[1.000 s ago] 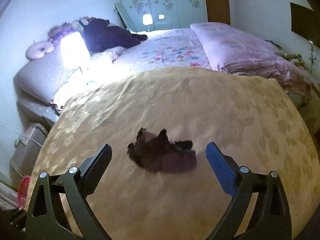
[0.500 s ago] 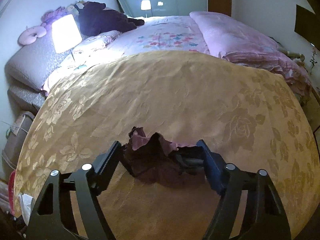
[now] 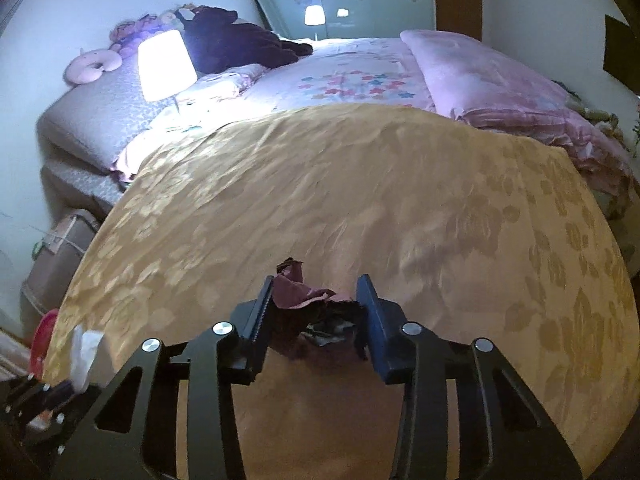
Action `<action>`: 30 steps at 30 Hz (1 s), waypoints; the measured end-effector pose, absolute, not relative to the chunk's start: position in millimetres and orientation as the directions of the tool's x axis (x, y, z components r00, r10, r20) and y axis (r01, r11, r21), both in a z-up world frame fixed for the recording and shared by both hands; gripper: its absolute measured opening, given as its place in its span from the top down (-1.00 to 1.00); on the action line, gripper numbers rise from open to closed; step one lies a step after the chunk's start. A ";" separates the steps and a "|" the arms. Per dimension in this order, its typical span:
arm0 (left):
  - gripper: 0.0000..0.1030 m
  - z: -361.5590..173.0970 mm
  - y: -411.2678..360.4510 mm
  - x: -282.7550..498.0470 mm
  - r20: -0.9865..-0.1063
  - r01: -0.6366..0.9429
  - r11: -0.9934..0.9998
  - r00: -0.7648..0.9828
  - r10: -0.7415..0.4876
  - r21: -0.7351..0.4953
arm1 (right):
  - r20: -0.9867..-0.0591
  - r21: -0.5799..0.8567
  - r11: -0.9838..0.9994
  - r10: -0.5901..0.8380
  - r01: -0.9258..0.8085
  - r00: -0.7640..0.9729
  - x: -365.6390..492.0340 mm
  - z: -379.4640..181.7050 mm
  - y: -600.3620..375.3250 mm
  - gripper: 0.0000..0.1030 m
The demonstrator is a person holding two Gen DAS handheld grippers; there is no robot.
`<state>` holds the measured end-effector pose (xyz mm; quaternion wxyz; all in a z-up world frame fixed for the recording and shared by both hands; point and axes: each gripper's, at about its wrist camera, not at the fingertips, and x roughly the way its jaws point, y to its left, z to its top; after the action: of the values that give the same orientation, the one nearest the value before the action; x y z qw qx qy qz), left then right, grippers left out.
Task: Collect trash
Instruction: 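Carry the white paper and brown wrapper over the pink basket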
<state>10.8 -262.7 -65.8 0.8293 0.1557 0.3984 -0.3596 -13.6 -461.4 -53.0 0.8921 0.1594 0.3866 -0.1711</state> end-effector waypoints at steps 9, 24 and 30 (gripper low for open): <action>0.81 -65.4 -262.7 11.5 -0.777 0.726 0.687 0.410 -0.478 -0.039 | -0.721 0.242 0.882 -0.115 0.403 0.683 -60.5 -51.1 -433.6 0.28; 0.81 -59.9 -255.4 -2.0 -0.775 0.733 0.681 0.426 -0.467 -0.008 | -0.702 0.295 0.870 -0.082 0.395 0.707 -110.3 -58.6 -391.8 0.28; 0.81 -56.6 -247.3 -4.3 -0.770 0.729 0.685 0.435 -0.466 -0.002 | -0.697 0.306 0.872 -0.068 0.382 0.714 -116.5 -58.5 -382.7 0.28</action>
<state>-4.3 -247.3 -56.6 0.8303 0.1682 0.3911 -0.3597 -116.5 -382.7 -58.5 0.8991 0.2199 0.3571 -0.1252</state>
